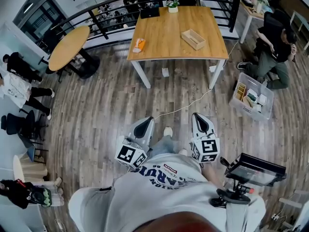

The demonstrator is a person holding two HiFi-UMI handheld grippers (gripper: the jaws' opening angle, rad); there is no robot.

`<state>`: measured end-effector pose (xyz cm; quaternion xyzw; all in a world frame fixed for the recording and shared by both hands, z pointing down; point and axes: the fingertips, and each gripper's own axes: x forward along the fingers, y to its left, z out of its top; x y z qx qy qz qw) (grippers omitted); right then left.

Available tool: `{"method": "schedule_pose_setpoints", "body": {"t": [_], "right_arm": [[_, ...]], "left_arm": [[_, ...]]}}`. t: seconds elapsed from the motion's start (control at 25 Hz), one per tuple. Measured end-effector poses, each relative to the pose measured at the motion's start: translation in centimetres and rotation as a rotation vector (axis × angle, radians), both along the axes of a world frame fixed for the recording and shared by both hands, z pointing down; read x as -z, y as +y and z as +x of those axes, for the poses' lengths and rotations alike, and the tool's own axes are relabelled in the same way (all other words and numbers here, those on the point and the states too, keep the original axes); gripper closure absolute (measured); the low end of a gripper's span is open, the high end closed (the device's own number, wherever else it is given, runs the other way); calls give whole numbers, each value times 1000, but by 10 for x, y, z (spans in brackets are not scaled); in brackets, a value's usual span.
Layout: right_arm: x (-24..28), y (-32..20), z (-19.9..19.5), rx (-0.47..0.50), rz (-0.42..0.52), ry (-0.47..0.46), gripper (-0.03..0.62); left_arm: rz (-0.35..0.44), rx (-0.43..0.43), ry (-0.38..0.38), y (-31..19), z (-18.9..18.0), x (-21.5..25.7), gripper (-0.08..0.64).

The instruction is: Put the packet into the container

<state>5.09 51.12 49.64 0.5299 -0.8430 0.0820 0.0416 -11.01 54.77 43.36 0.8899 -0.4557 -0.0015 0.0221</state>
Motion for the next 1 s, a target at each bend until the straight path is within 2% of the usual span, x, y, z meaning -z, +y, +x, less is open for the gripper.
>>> {"method": "schedule_pose_setpoints", "body": {"t": [0.48,1.0], "right_arm": [[-7,-52,-5,-27,-32,2,581],[-14,-136,-14,-84,-59,32,581]], "left_arm": [[-4,-46,20,-59,-6,-11,558],[-31,-81,60,-164,-19,-19,558]]}}
